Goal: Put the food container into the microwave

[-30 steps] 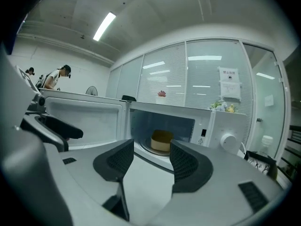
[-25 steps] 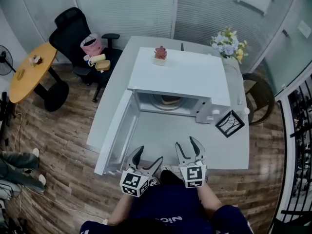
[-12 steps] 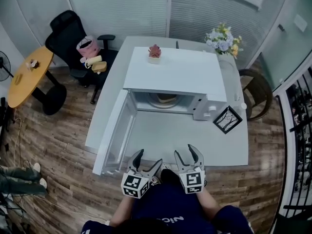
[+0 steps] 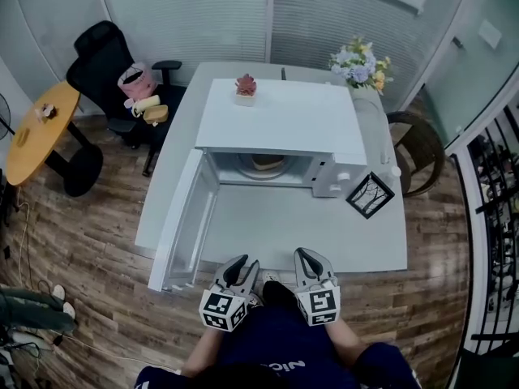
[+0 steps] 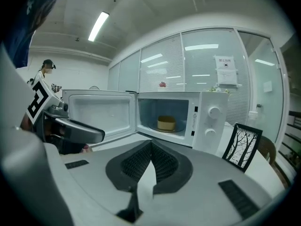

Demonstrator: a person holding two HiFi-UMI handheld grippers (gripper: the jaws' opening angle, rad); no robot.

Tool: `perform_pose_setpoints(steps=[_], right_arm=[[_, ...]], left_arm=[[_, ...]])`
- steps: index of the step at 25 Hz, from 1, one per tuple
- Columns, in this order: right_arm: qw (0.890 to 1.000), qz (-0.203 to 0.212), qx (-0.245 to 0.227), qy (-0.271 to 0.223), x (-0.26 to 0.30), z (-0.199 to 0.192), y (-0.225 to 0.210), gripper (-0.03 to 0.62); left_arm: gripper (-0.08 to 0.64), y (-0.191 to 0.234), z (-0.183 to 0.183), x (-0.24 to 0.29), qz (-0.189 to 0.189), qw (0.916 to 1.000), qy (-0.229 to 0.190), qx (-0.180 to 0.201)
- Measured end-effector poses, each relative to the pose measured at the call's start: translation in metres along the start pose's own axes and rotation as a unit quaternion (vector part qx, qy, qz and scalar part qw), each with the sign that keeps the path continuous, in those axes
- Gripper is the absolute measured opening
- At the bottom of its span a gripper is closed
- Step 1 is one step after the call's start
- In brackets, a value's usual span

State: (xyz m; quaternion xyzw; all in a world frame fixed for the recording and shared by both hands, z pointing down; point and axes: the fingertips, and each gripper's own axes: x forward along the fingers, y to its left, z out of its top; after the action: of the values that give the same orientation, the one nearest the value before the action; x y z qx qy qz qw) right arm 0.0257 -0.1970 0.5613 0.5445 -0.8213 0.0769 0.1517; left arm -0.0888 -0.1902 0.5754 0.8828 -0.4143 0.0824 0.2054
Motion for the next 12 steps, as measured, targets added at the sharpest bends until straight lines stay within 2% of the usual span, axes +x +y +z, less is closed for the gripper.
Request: perform_pose_setpoints(steps=[2, 5, 8, 12], right_arm=[[1.0, 0.008, 0.015, -0.005, -0.003, 0.0, 0.001, 0.011], [0.999, 0.01, 0.036, -0.008, -0.007, -0.002, 0.0, 0.011], [0.999, 0.009, 0.039, -0.003, -0.009, -0.006, -0.002, 0.011], [0.999, 0.019, 0.037, -0.004, -0.012, -0.005, 0.003, 0.009]], left_arm=[[0.065, -0.001, 0.001, 0.0, 0.0, 1.0, -0.003, 0.0], [0.003, 0.002, 0.0, -0.001, 0.014, 0.9999, -0.003, -0.004], [0.003, -0.001, 0.0, 0.001, 0.007, 1.0, -0.003, -0.003], [0.003, -0.014, -0.003, 0.005, -0.015, 0.9997, 0.008, 0.015]])
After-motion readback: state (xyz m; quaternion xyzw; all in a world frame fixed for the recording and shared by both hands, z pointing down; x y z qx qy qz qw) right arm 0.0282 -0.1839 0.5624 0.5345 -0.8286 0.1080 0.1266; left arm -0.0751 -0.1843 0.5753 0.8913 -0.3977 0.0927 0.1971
